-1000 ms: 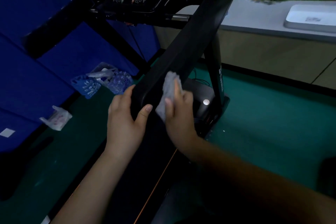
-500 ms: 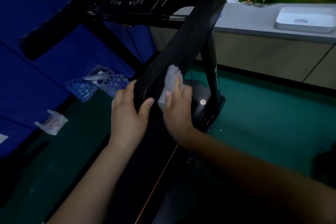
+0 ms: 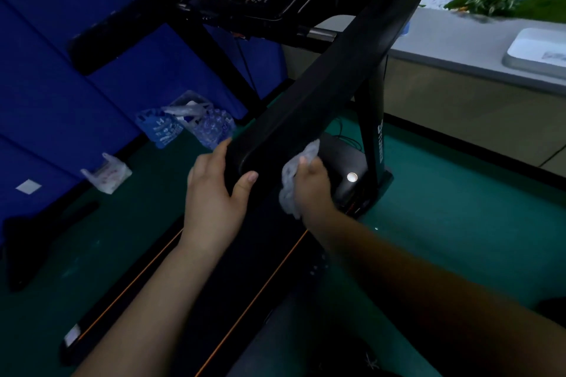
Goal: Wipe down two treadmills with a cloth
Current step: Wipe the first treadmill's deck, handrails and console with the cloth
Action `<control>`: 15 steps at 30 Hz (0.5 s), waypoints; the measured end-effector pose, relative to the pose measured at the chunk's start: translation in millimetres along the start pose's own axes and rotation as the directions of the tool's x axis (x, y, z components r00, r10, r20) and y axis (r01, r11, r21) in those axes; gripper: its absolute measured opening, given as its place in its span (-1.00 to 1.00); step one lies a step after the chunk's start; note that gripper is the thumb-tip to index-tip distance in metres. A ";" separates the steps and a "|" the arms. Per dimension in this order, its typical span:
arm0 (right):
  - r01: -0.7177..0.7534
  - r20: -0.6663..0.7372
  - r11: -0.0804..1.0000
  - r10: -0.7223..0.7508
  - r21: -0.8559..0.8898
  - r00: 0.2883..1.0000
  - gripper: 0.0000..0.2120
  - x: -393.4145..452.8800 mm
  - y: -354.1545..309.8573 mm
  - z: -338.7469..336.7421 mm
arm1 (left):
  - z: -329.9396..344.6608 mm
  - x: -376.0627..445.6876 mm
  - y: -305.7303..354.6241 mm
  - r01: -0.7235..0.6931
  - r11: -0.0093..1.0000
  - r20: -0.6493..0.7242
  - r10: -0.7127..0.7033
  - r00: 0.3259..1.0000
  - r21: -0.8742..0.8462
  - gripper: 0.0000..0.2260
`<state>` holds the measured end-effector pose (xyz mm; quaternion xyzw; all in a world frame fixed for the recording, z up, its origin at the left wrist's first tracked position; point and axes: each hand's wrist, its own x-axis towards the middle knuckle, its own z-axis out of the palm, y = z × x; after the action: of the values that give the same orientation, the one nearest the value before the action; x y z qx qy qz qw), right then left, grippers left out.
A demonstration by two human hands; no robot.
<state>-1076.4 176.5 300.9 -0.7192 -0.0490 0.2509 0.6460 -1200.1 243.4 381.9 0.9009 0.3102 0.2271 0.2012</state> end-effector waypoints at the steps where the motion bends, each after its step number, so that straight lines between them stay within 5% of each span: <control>1: -0.018 -0.003 0.999 0.018 0.042 1.000 -0.56 11.8 -5.9 -7.7 | 0.3 -0.6 1.0 0.011 1.000 -0.002 -0.011 1.000 0.002 -0.45; 5: -0.050 0.063 0.988 0.041 0.143 0.997 -0.64 15.0 -12.1 -19.0 | 1.9 -1.9 4.6 0.033 0.999 -0.019 -0.033 0.999 -0.004 -0.45; 9: -0.073 0.278 0.996 0.054 0.057 0.959 -0.45 -29.1 11.4 3.0 | 2.9 -2.3 5.4 0.049 0.999 -0.039 -0.049 0.998 0.000 -0.45; 12: -0.076 0.408 0.996 0.050 0.047 0.912 -0.73 -53.5 12.6 -5.2 | 0.0 -2.7 5.6 0.065 0.997 -0.020 -0.066 0.998 -0.048 -0.45; 15: 0.034 0.489 0.999 -0.021 -0.019 0.872 -0.76 -66.2 10.0 -26.6 | -13.6 1.6 3.7 0.116 0.982 0.106 -0.100 0.989 -0.152 -0.47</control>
<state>-1125.2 124.6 312.2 -0.6406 -0.2240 0.4143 0.6064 -1204.5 244.7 395.3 0.8741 0.3296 0.1952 0.2989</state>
